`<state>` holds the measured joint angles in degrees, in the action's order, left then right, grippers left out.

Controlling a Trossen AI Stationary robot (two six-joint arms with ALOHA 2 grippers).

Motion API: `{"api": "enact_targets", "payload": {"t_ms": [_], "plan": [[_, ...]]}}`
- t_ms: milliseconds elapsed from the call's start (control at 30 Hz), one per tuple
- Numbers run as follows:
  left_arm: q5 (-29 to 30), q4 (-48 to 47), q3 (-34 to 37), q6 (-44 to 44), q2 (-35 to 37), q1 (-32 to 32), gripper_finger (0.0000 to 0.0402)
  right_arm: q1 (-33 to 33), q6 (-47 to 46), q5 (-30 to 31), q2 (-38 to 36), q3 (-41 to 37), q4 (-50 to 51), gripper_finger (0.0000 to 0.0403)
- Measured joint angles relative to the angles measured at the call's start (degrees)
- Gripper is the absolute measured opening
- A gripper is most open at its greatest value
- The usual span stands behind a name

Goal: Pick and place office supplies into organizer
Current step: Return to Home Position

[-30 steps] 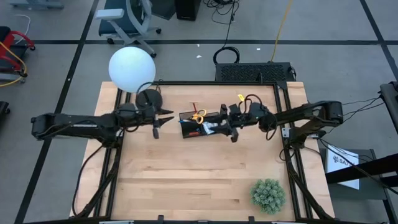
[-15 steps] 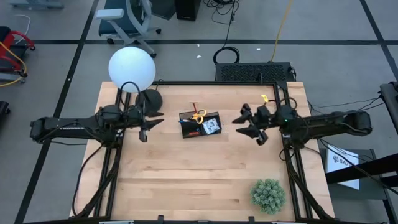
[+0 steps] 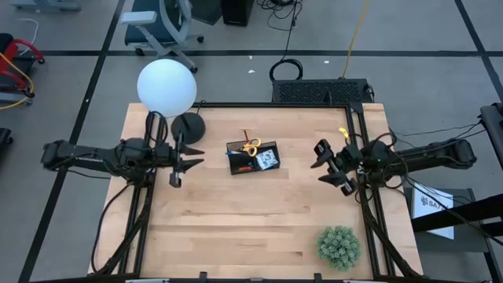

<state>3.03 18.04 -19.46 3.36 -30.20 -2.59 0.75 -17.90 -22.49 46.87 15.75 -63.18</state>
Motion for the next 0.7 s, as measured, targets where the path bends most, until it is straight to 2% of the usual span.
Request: {"api": "enact_targets", "payload": {"t_ms": [133, 267, 633, 700], "plan": [[0.0, -1.6, -1.0, 1.2, 0.4, -2.7, 0.0108, -2.3, 1.4, -0.1, -1.6, 0.0, 0.1, 0.0187], [0.4, -11.0, -4.4, 3.9, 1.0, -4.9, 0.0108, -3.5, 3.0, 0.0, -3.2, 0.0, 2.8, 0.0187], [10.5, -22.9, -5.5, 4.2, 4.1, -6.4, 0.0108, -3.5, 3.6, 0.2, -3.9, 0.0, 6.9, 0.0187], [10.7, -22.3, -5.0, 4.6, 5.2, -6.0, 0.0108, -3.5, 3.6, 0.3, -3.9, 0.0, 6.8, 0.0187]]}}
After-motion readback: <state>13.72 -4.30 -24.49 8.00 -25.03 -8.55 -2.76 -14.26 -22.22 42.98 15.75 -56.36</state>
